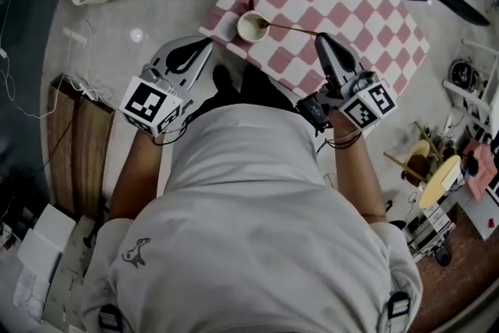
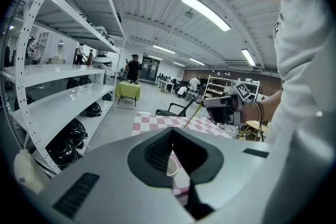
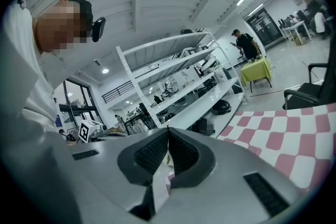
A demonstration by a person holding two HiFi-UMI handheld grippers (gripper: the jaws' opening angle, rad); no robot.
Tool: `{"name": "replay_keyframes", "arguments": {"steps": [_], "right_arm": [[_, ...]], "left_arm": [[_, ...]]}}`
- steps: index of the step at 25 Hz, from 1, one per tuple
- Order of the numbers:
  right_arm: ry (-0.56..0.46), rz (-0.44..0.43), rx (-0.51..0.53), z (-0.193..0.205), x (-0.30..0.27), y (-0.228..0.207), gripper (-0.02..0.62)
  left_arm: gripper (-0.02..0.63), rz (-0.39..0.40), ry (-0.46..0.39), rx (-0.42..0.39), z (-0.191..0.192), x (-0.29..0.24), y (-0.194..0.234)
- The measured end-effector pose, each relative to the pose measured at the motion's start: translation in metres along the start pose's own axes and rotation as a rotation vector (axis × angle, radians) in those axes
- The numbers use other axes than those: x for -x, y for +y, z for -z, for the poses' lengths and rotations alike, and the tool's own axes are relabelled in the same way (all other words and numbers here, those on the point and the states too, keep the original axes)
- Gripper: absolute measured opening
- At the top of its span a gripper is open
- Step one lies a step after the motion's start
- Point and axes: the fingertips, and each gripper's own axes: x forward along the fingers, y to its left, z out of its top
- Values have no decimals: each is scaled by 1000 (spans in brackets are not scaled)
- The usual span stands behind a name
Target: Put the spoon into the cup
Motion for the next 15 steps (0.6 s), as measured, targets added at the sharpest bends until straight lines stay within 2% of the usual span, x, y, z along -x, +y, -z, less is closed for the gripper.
{"name": "replay_keyframes", "arguments": {"steps": [15], "right_arm": [[90, 3, -96, 42, -18, -49, 34]], "left_arm": [[14, -11, 55, 33, 34, -45, 15]]}}
